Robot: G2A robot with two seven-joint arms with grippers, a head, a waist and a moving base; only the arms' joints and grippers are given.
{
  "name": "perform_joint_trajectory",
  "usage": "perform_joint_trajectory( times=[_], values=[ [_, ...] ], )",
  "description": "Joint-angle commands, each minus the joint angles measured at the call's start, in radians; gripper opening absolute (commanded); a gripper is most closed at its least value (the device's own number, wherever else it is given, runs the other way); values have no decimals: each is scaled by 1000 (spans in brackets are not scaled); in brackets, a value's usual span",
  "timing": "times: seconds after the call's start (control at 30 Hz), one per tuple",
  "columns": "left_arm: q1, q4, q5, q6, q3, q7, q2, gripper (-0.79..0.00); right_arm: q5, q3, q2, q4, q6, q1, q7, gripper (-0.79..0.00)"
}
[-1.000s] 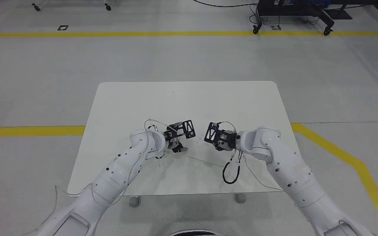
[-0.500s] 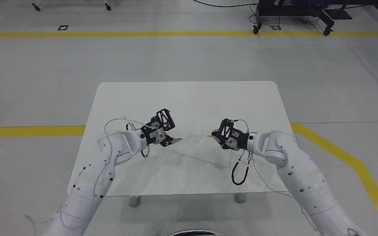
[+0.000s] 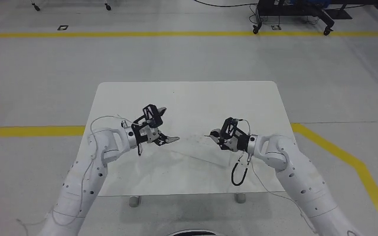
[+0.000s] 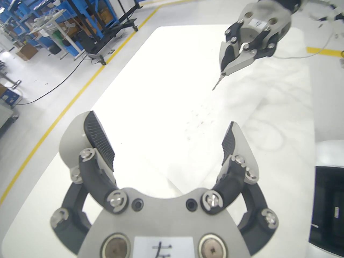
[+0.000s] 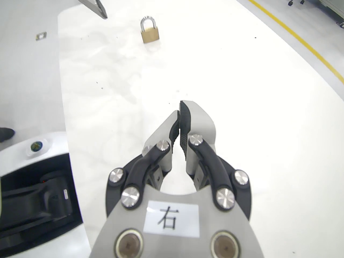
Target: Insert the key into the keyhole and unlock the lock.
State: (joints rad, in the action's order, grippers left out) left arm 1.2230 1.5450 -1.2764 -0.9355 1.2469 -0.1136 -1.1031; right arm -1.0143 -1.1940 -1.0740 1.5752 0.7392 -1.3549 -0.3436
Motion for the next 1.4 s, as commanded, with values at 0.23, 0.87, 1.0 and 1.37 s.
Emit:
perform_joint_trajectory(
  times=[0.23,0.87,1.0,1.37],
  values=[
    [-26,-94,220,-77,18,-8,5,0,75,4,-3,-17,-3,-6,31,-785],
    [-96,-111,760,-77,-223,-185,39,0,242,30,-10,-74,66,-2,59,-785],
    [-96,-111,760,-77,-223,-185,39,0,242,30,-10,-74,66,-2,59,-785],
    [-96,-111,760,-77,-223,-185,39,0,242,30,-10,-74,66,-2,59,-785]
  ],
)
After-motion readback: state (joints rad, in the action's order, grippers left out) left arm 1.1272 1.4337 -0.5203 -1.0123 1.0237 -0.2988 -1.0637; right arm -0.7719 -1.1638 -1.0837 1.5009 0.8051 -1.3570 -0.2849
